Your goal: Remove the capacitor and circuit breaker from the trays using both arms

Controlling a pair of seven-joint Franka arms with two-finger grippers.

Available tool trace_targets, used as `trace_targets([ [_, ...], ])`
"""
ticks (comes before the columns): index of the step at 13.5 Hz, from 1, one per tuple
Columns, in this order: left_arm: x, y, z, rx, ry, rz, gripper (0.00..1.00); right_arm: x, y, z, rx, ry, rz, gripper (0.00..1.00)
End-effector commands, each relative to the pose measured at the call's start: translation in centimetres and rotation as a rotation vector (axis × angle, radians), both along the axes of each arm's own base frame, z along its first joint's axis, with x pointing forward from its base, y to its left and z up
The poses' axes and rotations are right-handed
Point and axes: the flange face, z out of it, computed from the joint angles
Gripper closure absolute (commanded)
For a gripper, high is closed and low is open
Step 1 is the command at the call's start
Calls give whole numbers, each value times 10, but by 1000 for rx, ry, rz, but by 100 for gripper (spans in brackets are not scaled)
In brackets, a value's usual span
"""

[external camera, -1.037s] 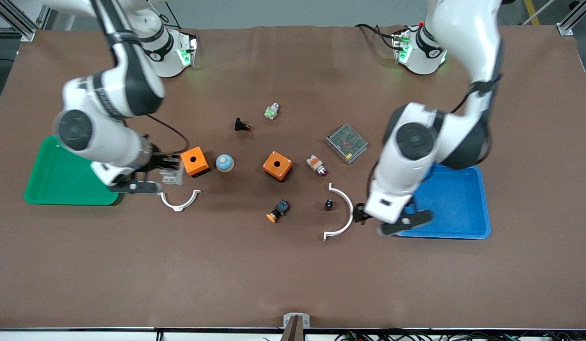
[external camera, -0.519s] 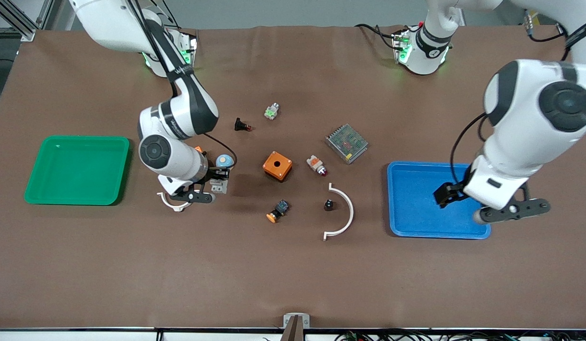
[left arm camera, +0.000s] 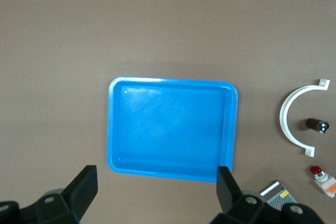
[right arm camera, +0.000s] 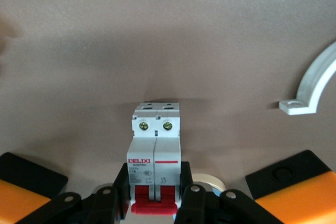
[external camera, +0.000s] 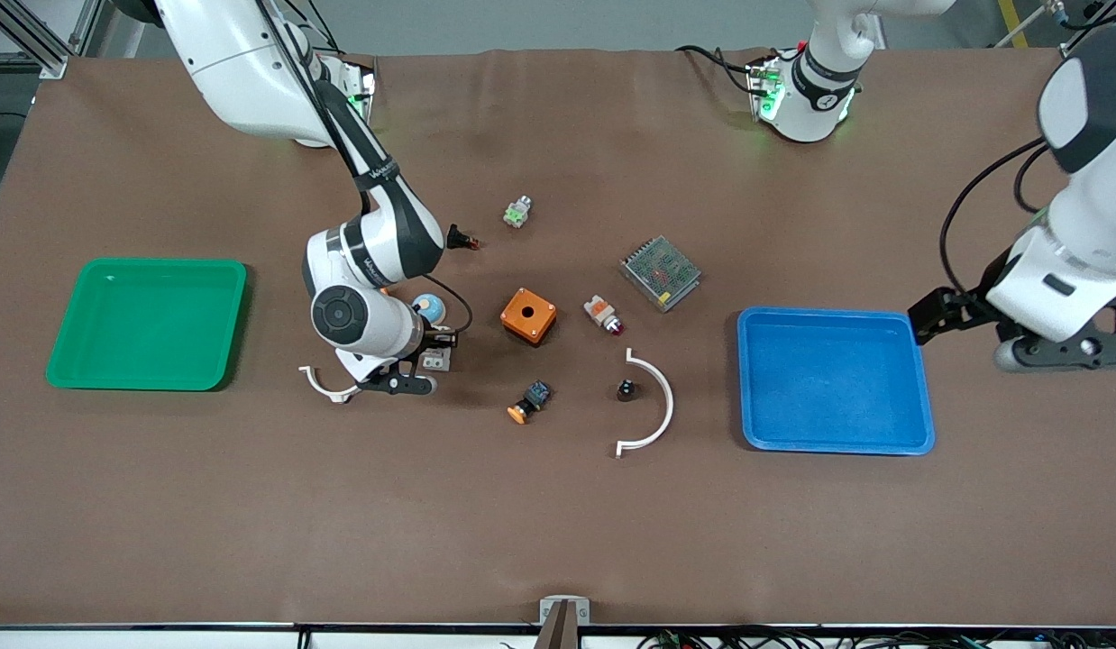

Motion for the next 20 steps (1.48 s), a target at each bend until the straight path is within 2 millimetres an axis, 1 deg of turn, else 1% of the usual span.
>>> trace_targets([
  [1,-29,21,12,-9,5,-7,0,5,13,2,20,0,-10,79],
  [2,-34,23,14,-10,4,-8,0,5,15,3,21,-2,-8,79],
  [5,-41,27,25,-14,-9,-3,0,1,28,3,13,-14,-35,79],
  [8,-53,31,35,-16,9,5,0,2,23,-2,3,-12,-34,74],
  [9,-56,32,37,-16,14,6,0,2,21,-2,2,-10,-37,63],
  [10,-58,34,38,-14,31,9,0,3,19,-1,0,-8,-41,24],
  [11,-61,34,41,-15,34,9,0,4,14,-2,-5,-2,-48,0],
  [12,-63,34,46,-17,26,9,0,3,12,2,-6,3,-48,0],
  [13,-64,34,47,-17,25,8,0,-2,9,16,-13,35,-41,0],
  [14,-65,33,48,-17,31,5,0,-4,2,43,-17,55,-43,0],
  [15,-66,32,49,-16,36,4,0,-4,-15,68,-26,73,-57,0],
  [17,-71,31,55,-18,27,0,0,-15,-53,131,-24,87,-85,0],
  [19,-73,17,56,-30,28,-22,0,-30,-102,189,-30,92,-114,0],
  [20,-74,14,55,-30,30,-27,0,-38,-127,215,-60,86,-118,0],
])
